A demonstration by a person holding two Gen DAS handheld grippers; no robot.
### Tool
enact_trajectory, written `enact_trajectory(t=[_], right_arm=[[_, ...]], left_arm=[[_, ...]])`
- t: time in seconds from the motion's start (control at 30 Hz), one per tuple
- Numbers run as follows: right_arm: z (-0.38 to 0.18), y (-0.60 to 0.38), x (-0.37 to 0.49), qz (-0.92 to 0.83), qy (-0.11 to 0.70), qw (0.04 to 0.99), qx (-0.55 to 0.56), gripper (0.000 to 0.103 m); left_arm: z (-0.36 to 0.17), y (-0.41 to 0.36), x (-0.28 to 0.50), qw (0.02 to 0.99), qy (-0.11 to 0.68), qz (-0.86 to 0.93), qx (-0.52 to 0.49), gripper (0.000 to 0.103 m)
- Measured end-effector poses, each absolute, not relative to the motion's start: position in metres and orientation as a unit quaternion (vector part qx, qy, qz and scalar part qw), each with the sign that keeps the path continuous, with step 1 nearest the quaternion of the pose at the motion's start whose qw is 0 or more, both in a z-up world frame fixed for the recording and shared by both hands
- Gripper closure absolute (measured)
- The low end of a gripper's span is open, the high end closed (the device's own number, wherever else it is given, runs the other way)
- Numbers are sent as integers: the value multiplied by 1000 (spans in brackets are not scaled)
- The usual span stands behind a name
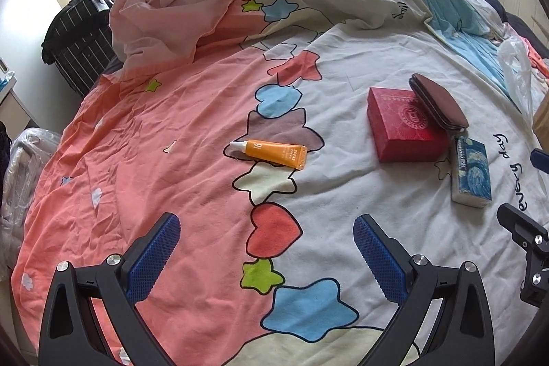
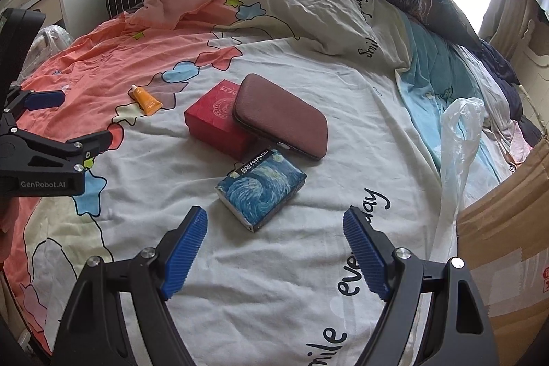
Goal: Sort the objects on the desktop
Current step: 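Withdraw both tools from the box back over the bed, then move the right gripper onto the starry-night tissue pack while the left approaches the orange tube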
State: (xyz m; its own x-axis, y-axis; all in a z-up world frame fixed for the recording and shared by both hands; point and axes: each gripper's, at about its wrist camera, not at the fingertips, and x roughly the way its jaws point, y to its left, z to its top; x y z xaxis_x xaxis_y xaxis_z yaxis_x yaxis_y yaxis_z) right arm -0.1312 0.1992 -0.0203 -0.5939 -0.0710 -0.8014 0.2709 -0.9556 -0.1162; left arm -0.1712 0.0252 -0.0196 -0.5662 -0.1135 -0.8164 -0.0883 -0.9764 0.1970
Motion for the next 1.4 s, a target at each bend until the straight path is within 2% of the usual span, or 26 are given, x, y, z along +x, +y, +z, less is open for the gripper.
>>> enact_trajectory(t=[0.43,0.93,1.4], right_arm=[[-35,194,-155,-881,113,92,449,24],[-43,179,-168,-877,144,87,450,24],[-49,178,-181,-874,121,62,467,24]], left_arm=[[-29,10,-211,16,-32,-875,483,0],[-43,37,-223,-37,-112,-877,466,0],[-56,42,-237,-74,-152,-869,464,0]])
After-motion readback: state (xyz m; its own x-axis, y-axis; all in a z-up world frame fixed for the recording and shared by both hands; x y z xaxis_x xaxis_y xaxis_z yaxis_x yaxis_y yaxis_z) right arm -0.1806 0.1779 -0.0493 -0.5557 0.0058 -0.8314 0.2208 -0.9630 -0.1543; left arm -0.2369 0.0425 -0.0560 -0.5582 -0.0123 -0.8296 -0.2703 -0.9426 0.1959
